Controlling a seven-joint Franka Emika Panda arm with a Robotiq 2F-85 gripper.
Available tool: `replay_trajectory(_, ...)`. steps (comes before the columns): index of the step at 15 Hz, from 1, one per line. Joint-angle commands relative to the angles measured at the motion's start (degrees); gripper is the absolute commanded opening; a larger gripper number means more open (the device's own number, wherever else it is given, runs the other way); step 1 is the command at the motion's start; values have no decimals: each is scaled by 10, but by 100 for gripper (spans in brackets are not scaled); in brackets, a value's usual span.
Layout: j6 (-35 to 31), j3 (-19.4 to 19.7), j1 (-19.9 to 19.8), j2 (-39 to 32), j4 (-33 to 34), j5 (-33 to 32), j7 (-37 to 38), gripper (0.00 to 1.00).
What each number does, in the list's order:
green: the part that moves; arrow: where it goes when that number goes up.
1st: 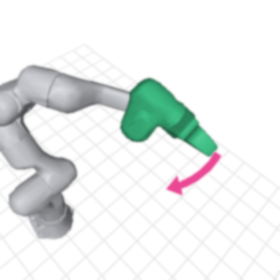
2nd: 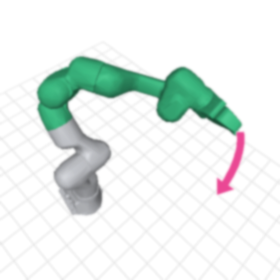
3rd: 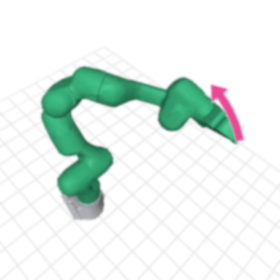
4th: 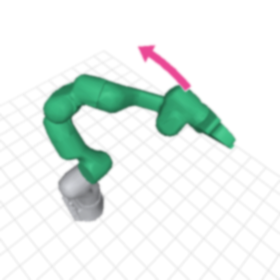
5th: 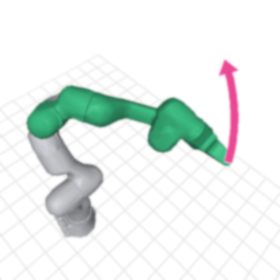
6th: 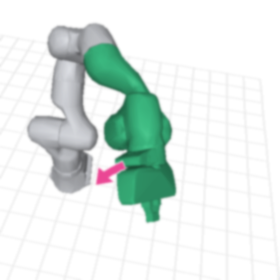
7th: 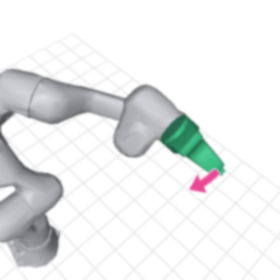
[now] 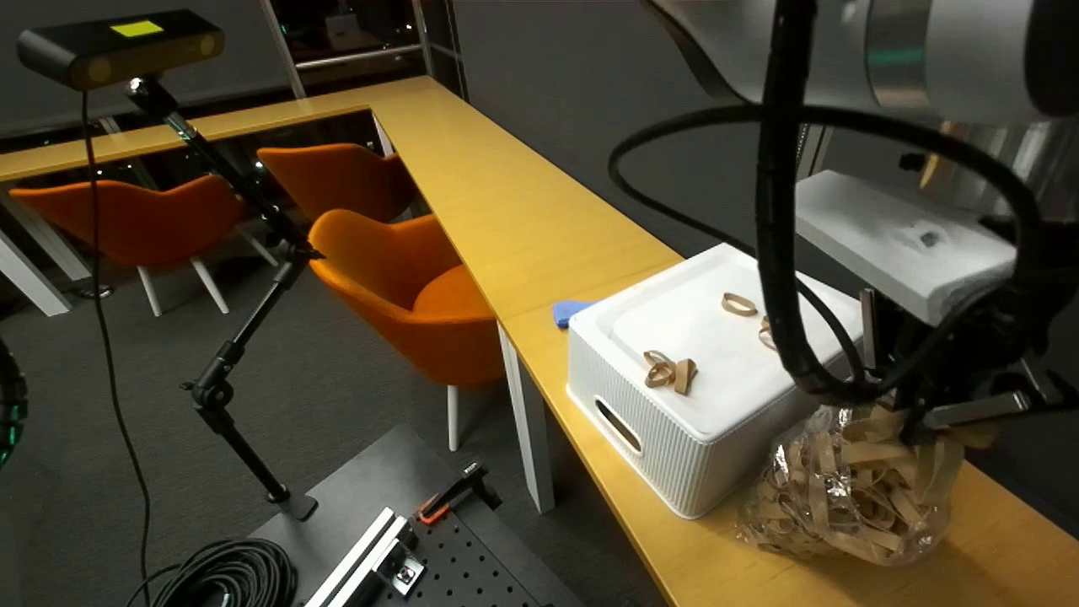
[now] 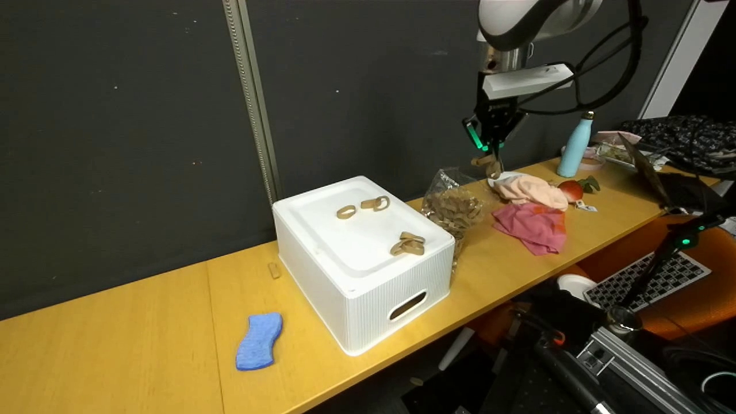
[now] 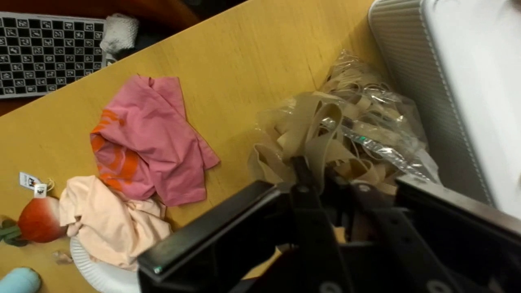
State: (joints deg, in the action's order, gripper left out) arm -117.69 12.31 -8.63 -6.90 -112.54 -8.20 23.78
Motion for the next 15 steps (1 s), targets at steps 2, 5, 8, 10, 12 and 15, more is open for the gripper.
replay_trajectory(2, -49, 8, -14, -35, -3, -9, 9, 2)
replay_trajectory(5, -75, 10, -12, -68, 3, -16, 10, 2)
replay_trajectory(8, -93, 14, -7, -90, 3, -30, 17, 2)
replay_trajectory(10, -98, 13, -3, -98, 5, -32, 19, 2)
replay_trajectory(12, -99, 11, 6, -100, 8, -38, 21, 2)
replay_trajectory(15, -89, 0, 24, -98, 19, -33, 24, 2)
